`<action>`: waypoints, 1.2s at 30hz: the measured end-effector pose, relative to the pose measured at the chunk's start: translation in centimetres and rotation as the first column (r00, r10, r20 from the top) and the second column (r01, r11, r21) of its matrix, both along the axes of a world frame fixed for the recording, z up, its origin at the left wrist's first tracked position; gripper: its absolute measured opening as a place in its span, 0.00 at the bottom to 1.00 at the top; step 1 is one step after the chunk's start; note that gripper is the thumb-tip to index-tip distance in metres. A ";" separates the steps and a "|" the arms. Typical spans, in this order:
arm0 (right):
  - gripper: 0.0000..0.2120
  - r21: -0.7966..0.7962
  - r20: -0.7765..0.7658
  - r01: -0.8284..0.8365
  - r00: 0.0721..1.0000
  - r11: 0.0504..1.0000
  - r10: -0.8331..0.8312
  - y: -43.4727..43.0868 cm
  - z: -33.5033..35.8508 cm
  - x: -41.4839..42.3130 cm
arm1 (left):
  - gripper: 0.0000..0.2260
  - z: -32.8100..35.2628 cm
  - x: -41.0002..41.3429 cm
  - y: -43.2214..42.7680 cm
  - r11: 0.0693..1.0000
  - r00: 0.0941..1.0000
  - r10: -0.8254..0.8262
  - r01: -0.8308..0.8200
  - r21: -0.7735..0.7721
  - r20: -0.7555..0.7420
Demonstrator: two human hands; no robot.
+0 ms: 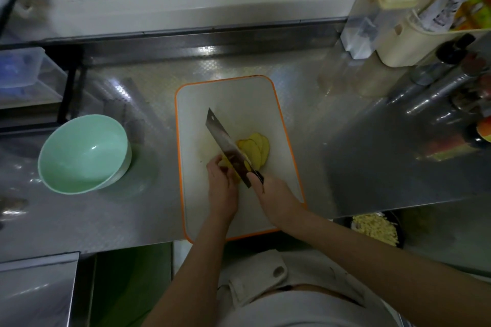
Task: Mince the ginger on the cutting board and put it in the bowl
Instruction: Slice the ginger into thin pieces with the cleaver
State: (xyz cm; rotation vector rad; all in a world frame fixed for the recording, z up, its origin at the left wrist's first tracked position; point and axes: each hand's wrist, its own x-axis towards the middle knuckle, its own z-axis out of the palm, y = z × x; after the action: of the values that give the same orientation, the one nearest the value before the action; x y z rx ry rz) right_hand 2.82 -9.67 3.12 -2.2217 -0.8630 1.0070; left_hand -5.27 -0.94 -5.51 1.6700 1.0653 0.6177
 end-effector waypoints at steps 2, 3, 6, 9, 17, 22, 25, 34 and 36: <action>0.19 -0.011 0.016 -0.007 1.000 1.000 0.007 -0.3 0.1 0.0 | 0.21 0.1 0.0 0.0 1.000 1.000 0.011 -0.011 -0.008 -0.001; 0.19 -0.011 0.019 -0.008 1.000 1.000 0.008 -0.4 0.2 0.0 | 0.21 0.2 0.0 0.0 1.000 1.000 0.013 -0.013 -0.005 -0.002; 0.20 -0.018 0.016 -0.004 1.000 1.000 0.004 -0.9 0.1 -0.1 | 0.22 0.3 0.2 0.0 1.000 1.000 0.010 -0.010 0.023 0.001; 0.20 -0.016 0.004 -0.005 1.000 1.000 0.005 -1.0 -0.1 -0.2 | 0.21 0.1 0.2 0.0 1.000 1.000 0.018 -0.017 0.014 -0.013; 0.21 -0.035 0.030 -0.007 1.000 0.999 0.009 -0.5 -0.3 -0.3 | 0.17 -0.4 0.4 0.1 0.999 0.999 0.038 -0.038 -0.003 -0.032; 0.20 -0.039 0.021 0.003 1.000 0.999 -0.002 0.1 -0.4 -0.3 | 0.18 -0.4 0.6 0.1 0.999 0.999 0.046 -0.046 0.010 -0.028; 0.19 -0.038 -0.009 0.015 1.000 0.999 -0.015 0.7 -0.6 -0.3 | 0.16 -0.5 0.6 0.0 0.998 0.998 0.055 -0.055 0.002 -0.039; 0.20 -0.068 0.019 0.025 1.000 0.997 -0.024 0.1 -0.7 -0.3 | 0.15 -0.2 0.7 0.1 0.999 0.998 0.042 -0.041 0.022 -0.055; 0.20 -0.075 0.026 0.023 0.999 0.997 -0.021 0.1 -0.6 -0.4 | 0.16 -0.2 0.8 0.1 0.999 0.997 0.045 -0.044 0.018 -0.066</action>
State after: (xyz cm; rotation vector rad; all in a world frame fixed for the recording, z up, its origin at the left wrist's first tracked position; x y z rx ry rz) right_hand 2.45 -9.55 2.56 -2.3064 -0.8226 1.0192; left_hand -4.50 -0.80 -5.70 1.6958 1.1505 0.6045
